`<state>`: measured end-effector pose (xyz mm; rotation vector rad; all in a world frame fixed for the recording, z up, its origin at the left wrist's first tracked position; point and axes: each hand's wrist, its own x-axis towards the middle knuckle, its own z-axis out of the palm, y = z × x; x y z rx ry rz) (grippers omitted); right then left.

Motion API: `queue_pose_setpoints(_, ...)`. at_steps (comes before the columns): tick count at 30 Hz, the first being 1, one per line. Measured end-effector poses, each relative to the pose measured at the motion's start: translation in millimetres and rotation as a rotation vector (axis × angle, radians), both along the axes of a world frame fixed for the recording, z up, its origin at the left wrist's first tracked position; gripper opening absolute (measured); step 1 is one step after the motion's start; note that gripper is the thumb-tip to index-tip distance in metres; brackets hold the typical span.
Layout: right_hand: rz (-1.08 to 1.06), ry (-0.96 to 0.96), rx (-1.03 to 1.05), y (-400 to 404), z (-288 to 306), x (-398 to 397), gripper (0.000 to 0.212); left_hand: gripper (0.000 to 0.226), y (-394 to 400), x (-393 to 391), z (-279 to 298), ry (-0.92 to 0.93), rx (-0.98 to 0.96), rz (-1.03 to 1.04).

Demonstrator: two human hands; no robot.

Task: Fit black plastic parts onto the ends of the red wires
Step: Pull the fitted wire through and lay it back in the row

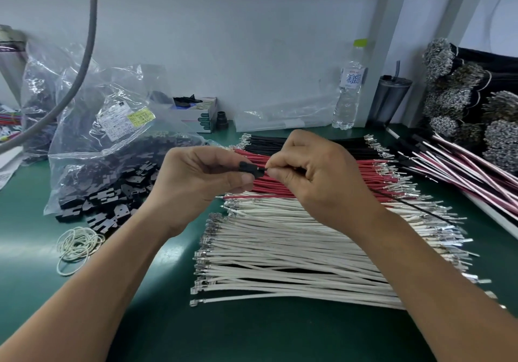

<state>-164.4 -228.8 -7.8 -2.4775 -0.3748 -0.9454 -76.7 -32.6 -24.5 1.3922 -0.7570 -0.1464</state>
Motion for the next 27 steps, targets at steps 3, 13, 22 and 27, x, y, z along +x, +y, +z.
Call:
queue_pose_setpoints(3, -0.004, 0.012, 0.057, 2, -4, 2, 0.007, 0.018, -2, 0, 0, 0.000, -0.022, 0.048)
queue_pose_setpoints(13, -0.049, 0.014, 0.021, 7, -14, 7, 0.010, 0.020, 0, 3, -1, 0.058, 0.055, 0.084)
queue_pose_setpoints(22, -0.065, -0.013, -0.048, 9, -23, 8, 0.010, 0.017, -2, 4, -7, 0.014, 0.064, 0.072)
queue_pose_setpoints(27, -0.154, -0.130, -0.141, 2, -16, 9, 0.011, 0.013, -6, 8, -9, 0.059, 0.005, 0.145)
